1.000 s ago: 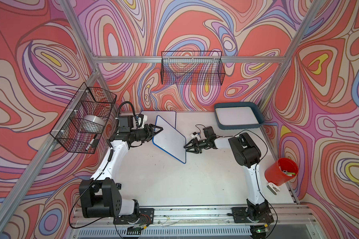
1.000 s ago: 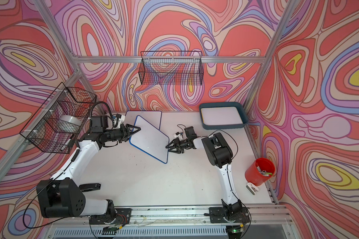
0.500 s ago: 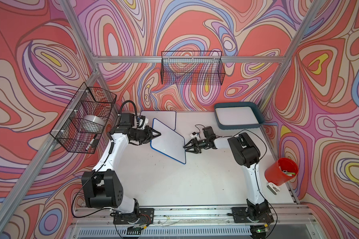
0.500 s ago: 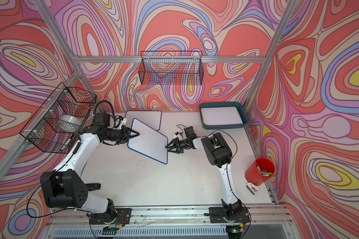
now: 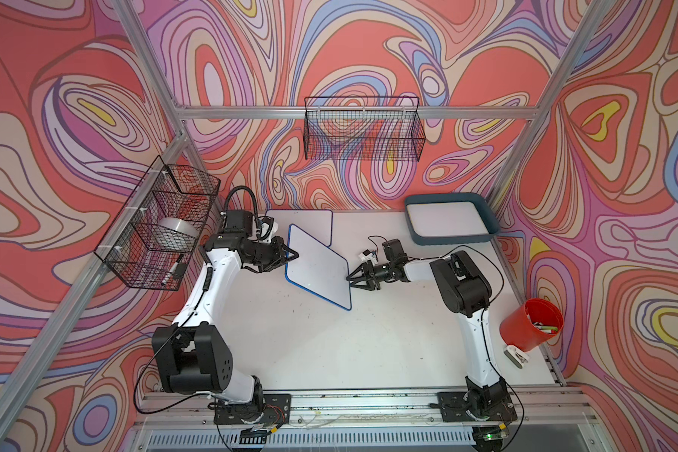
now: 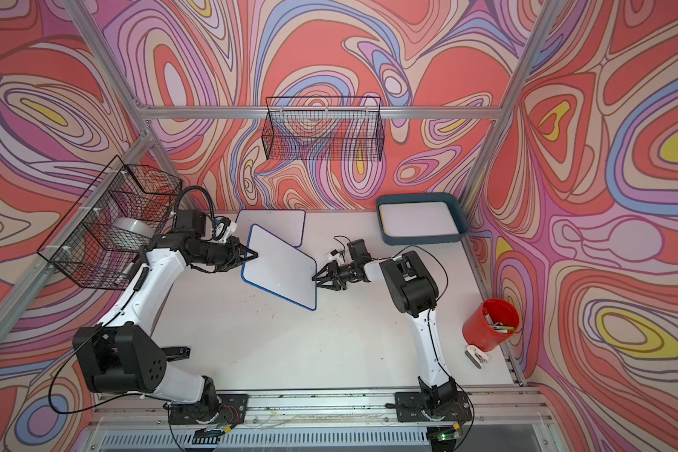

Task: Put the whiteboard into the storage box
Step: Pick up the whiteboard at the center of the board.

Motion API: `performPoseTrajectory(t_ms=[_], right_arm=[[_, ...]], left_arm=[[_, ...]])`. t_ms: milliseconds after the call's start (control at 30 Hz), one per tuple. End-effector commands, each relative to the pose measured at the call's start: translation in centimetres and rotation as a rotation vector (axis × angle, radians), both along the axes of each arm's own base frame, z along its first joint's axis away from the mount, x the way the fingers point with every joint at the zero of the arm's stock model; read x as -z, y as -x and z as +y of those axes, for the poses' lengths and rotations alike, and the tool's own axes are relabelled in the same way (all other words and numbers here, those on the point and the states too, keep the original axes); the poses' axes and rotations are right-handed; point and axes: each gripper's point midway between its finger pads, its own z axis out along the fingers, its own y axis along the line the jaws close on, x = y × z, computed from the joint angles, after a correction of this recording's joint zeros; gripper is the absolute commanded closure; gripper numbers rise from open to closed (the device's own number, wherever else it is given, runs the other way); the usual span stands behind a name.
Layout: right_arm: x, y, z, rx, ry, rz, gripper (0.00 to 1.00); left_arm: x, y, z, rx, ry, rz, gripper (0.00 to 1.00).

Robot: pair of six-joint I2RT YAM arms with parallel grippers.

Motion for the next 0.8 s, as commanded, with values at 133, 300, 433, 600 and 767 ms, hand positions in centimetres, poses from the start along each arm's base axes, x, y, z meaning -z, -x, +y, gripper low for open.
performPoseTrajectory(t_ms=[133,300,433,600,767], right_arm=[[1.3,0.8,0.0,-0.003,0.033,0.01,0.54],[1.6,0.5,0.1,-0.011,0.038,0.006,0.54],[1.2,0.3,0.0,0.002,0.045,-0.008,0.54],[0.6,0.0,-0.4,0.028,0.067,-0.027,0.54],[0.0,-0.8,-0.6,0.054,0.067,-0.034,0.54]], left_arm=[[-1.2,0.1,0.1,0.01,-0.006,-0.034,1.0],[-1.4,0.2,0.7,-0.032,0.011,-0.068,1.0],[-1.4,0.0,2.2,-0.108,0.087,-0.082,1.0],[-2.5,-1.0,4.5,-0.229,0.25,-0.165,1.0],[-3.4,-1.4,5.2,-0.302,0.318,-0.254,1.0]])
